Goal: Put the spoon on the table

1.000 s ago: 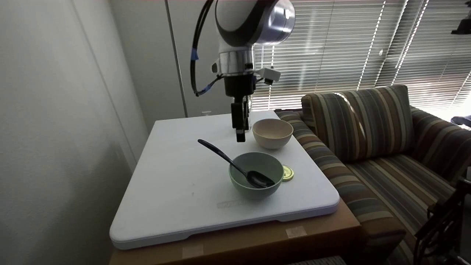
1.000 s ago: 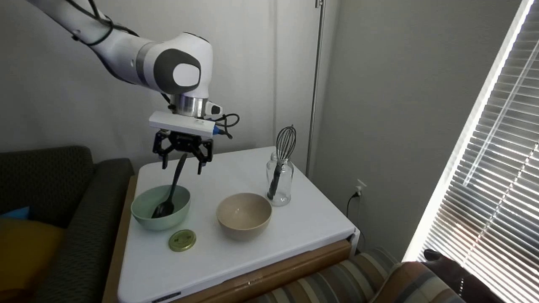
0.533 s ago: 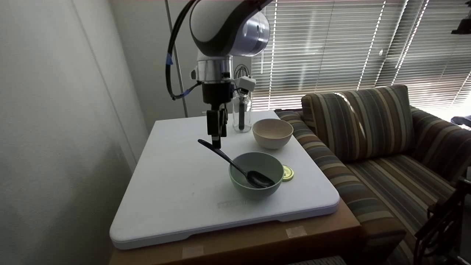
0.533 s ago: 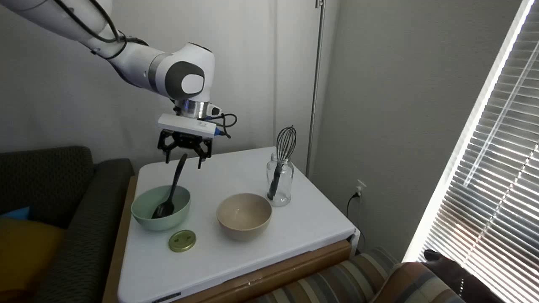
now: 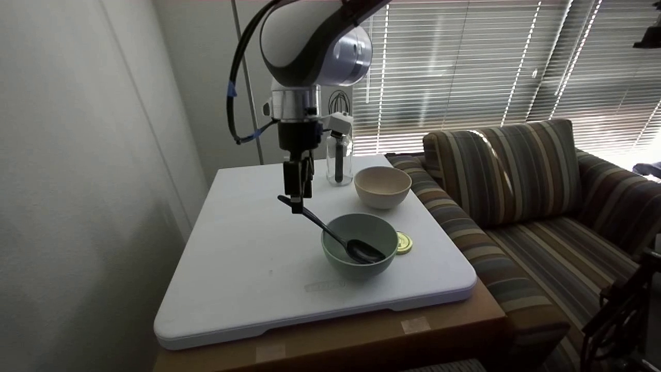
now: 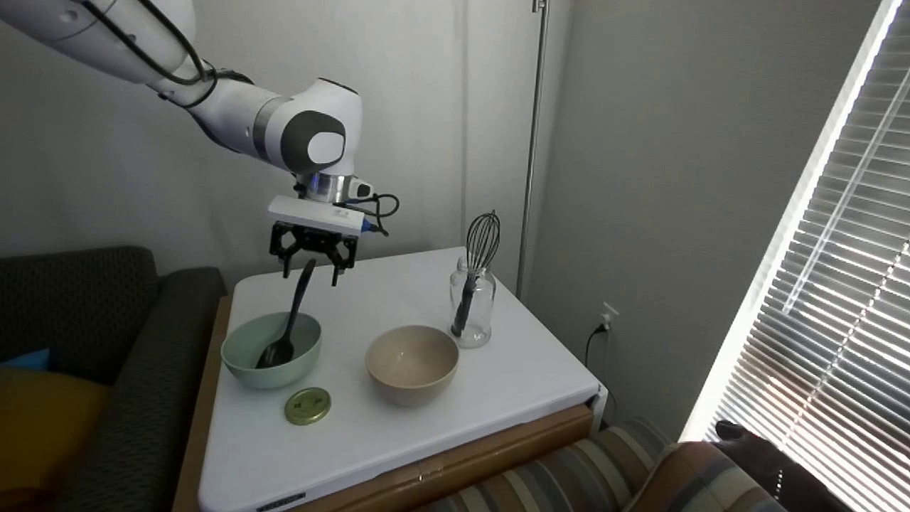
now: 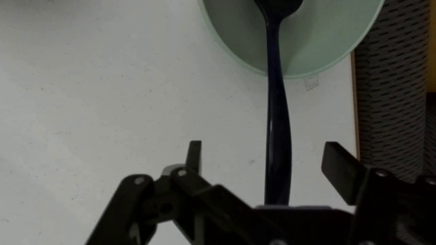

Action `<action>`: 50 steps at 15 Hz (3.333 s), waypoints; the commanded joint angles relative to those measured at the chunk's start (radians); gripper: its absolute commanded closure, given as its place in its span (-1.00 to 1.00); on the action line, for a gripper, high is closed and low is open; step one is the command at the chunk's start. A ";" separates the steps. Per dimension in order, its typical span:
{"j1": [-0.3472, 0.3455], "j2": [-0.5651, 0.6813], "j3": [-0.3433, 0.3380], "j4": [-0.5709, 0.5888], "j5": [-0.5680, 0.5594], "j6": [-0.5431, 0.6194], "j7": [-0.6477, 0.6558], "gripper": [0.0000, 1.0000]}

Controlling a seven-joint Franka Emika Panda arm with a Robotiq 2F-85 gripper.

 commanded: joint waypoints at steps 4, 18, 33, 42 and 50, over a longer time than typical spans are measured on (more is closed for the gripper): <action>-0.006 0.029 0.025 0.009 0.012 -0.019 0.006 0.19; 0.025 -0.031 0.012 -0.005 -0.033 -0.014 0.019 0.96; -0.132 0.065 0.175 0.203 0.368 0.046 -0.147 0.96; -0.142 0.391 0.280 0.476 0.529 0.025 -0.130 0.96; -0.132 0.479 0.300 0.571 0.513 0.010 -0.111 0.75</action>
